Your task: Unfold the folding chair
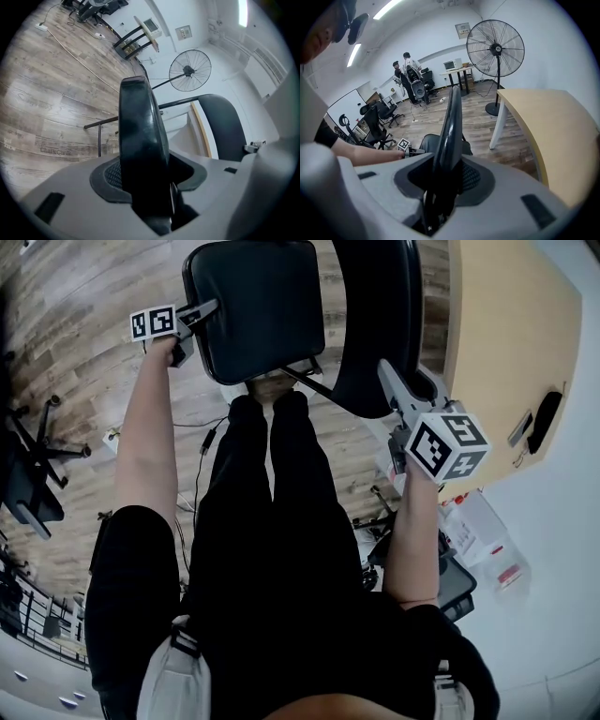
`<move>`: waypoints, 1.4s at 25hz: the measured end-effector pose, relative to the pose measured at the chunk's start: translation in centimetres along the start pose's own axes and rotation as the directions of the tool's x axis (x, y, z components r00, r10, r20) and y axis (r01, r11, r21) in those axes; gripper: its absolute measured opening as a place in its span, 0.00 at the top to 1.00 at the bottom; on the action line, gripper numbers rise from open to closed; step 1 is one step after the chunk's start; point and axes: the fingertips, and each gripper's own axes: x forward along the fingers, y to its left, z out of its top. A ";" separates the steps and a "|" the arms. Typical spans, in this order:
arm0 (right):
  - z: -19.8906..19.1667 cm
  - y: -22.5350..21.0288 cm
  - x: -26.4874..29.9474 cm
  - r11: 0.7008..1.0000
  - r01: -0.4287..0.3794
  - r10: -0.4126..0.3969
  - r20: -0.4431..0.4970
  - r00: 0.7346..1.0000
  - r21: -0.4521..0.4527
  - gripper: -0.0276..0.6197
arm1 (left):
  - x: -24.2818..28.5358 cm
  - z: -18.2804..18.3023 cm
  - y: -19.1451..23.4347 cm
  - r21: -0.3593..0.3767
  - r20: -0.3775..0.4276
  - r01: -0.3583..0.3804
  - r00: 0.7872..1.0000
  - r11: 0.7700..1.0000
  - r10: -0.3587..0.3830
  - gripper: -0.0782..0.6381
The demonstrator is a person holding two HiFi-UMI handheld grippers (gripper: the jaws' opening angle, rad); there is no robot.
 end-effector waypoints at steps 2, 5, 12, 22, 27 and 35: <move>-0.2 -0.5 0.4 1.000 -0.002 0.002 -0.004 1.000 0.007 0.78 | -0.1 -0.2 1.1 -0.009 0.001 0.013 1.000 1.000 -0.013 0.57; -0.4 -0.9 1.7 1.000 -0.002 0.003 -0.013 1.000 0.016 0.78 | -0.4 -0.2 3.1 -0.023 0.002 0.037 0.999 0.999 -0.037 0.57; -1.0 -2.5 4.1 0.999 0.000 0.001 -0.023 1.000 0.043 0.78 | -0.5 -0.2 7.3 -0.042 0.011 0.085 0.996 0.995 -0.085 0.56; -2.4 -3.6 5.1 0.998 -0.019 0.020 -0.021 1.000 0.060 0.78 | -0.4 -1.2 10.6 -0.067 0.027 0.146 0.989 0.987 -0.145 0.55; -3.0 -4.8 4.9 0.998 -0.011 0.013 -0.024 1.000 0.069 0.78 | -0.2 -1.2 11.2 -0.051 0.027 0.153 0.988 0.987 -0.151 0.55; -4.7 -7.6 6.0 0.995 -0.021 0.022 -0.014 1.000 0.102 0.77 | 0.5 -2.7 13.3 -0.175 0.057 0.206 0.978 0.963 -0.199 0.54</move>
